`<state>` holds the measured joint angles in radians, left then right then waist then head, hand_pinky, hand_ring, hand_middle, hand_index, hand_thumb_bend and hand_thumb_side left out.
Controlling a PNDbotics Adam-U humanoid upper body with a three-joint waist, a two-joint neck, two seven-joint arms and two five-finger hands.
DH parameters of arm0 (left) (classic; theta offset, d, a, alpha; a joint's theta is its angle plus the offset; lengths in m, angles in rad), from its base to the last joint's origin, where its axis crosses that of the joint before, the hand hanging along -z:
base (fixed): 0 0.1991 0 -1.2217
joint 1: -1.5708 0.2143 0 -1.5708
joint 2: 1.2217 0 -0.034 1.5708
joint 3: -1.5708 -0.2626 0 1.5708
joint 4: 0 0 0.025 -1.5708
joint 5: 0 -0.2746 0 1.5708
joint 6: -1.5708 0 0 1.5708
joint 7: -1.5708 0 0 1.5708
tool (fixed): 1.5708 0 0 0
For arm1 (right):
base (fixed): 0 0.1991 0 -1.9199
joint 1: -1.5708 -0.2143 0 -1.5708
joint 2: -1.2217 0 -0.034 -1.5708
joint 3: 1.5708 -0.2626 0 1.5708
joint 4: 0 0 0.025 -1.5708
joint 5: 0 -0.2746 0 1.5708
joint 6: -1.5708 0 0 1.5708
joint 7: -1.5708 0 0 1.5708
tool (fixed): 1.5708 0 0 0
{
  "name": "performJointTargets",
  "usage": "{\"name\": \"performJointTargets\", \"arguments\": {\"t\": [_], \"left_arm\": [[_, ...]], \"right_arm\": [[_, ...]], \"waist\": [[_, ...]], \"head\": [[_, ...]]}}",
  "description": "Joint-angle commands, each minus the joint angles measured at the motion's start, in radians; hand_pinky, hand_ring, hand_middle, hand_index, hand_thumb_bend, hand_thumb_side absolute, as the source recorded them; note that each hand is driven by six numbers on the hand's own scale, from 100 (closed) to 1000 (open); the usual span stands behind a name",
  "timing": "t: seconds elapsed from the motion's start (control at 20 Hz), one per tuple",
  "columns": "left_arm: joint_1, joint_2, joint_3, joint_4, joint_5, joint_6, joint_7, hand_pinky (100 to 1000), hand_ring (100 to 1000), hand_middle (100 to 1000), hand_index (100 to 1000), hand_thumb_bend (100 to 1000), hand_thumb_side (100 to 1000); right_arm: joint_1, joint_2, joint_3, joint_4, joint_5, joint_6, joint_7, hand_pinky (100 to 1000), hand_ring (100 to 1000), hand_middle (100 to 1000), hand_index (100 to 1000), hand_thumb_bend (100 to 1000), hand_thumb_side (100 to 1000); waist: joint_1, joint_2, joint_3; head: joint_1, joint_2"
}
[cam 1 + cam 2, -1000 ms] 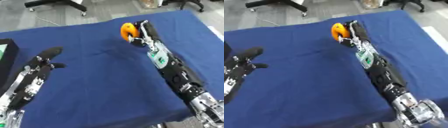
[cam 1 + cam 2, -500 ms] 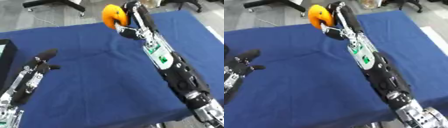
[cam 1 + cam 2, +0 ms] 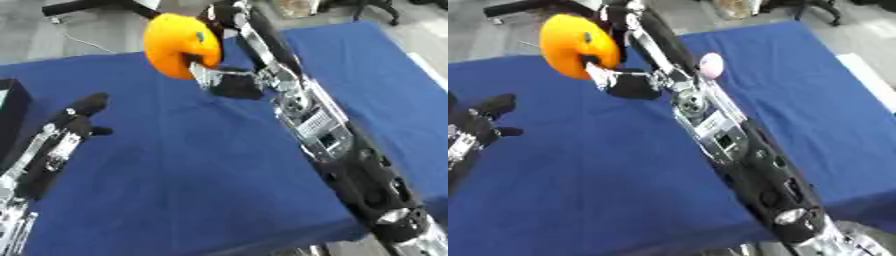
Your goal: Pick up the objects with one hand, pass them to the other hand, and then place them into the box on the other side of the table.
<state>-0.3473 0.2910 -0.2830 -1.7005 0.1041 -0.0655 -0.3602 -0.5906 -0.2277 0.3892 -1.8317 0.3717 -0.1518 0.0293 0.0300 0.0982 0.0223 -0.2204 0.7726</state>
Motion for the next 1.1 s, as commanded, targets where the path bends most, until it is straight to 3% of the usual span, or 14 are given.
{"name": "performJointTargets", "arguments": {"t": [0.05, 0.5, 1.1], "left_arm": [[-0.038, 0.024, -0.037, -0.01, 0.011, -0.001, -0.03, 802, 1000, 940, 905, 100, 757], [-0.085, 0.009, -0.101, -0.035, 0.034, -0.032, -0.072, 803, 1000, 944, 907, 100, 745], [-0.069, 0.01, -0.099, -0.081, 0.079, -0.085, -0.075, 808, 1000, 952, 909, 100, 658]], "right_arm": [[-0.017, 0.012, 0.018, -0.033, -0.055, -0.006, 0.04, 488, 261, 370, 328, 100, 100], [-0.019, 0.026, 0.039, -0.037, -0.105, -0.008, 0.074, 484, 257, 367, 328, 100, 100], [-0.01, 0.023, 0.042, -0.023, -0.113, -0.007, 0.079, 479, 252, 365, 328, 100, 100]], "waist": [[0.0, -0.014, -0.001], [-0.002, -0.009, -0.003], [-0.004, -0.009, -0.006]], "head": [[0.004, -0.003], [0.005, -0.003], [-0.001, -0.003]]}}
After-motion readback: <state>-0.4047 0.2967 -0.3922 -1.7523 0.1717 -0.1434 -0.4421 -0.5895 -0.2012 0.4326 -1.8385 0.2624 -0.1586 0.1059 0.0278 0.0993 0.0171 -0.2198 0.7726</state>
